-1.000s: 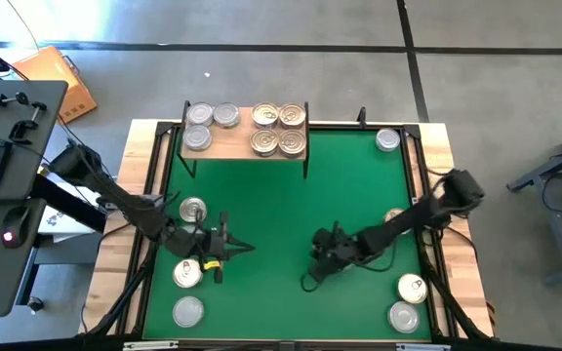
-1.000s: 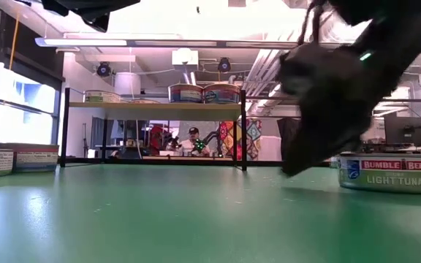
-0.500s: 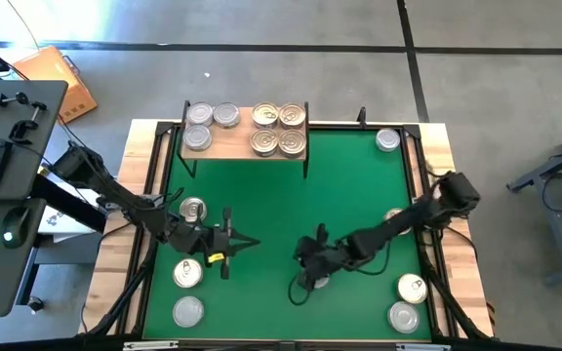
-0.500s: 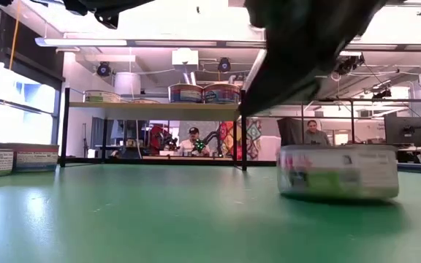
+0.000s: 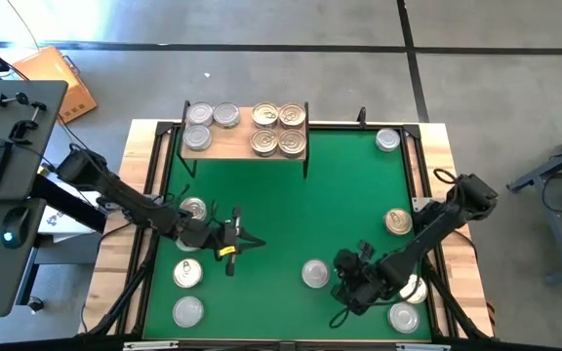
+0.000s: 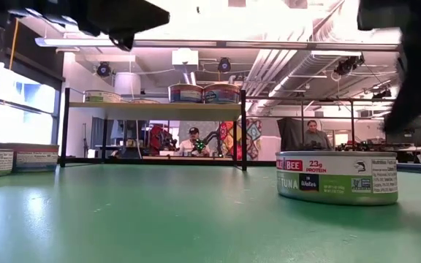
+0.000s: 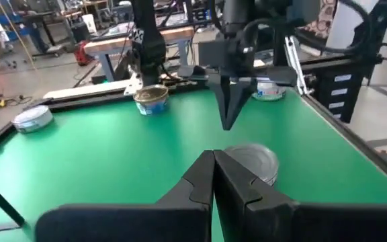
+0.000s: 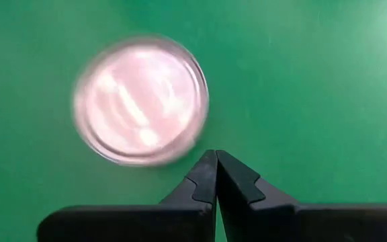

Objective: Stack canned seafood by type on shelf
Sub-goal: Put the green tuna can on the shelf

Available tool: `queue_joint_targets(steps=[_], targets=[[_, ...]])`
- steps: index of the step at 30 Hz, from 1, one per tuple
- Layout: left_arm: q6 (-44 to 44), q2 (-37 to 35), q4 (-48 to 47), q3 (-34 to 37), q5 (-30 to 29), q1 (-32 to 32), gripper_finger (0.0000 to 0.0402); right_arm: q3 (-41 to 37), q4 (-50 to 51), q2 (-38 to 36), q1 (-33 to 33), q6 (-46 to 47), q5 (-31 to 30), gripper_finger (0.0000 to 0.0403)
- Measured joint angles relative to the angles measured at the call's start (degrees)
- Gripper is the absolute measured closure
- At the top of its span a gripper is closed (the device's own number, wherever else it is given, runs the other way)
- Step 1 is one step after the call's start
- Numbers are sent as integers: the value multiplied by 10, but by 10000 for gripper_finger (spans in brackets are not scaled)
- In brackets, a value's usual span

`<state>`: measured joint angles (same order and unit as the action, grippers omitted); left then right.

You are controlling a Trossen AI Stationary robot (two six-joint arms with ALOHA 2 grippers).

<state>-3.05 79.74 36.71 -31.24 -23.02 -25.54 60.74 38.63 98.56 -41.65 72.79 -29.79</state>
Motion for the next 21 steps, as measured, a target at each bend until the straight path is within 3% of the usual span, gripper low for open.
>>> queue_joint_targets(steps=[5,13,21], targets=[[13,51,3,-12,15,17,401,-72,-119,0,13,16,9,403],[14,152,4,-86,78,53,401,-119,-265,5,78,-88,7,403],[0,223,5,-151,219,65,401,-89,-432,54,120,-266,33,403]])
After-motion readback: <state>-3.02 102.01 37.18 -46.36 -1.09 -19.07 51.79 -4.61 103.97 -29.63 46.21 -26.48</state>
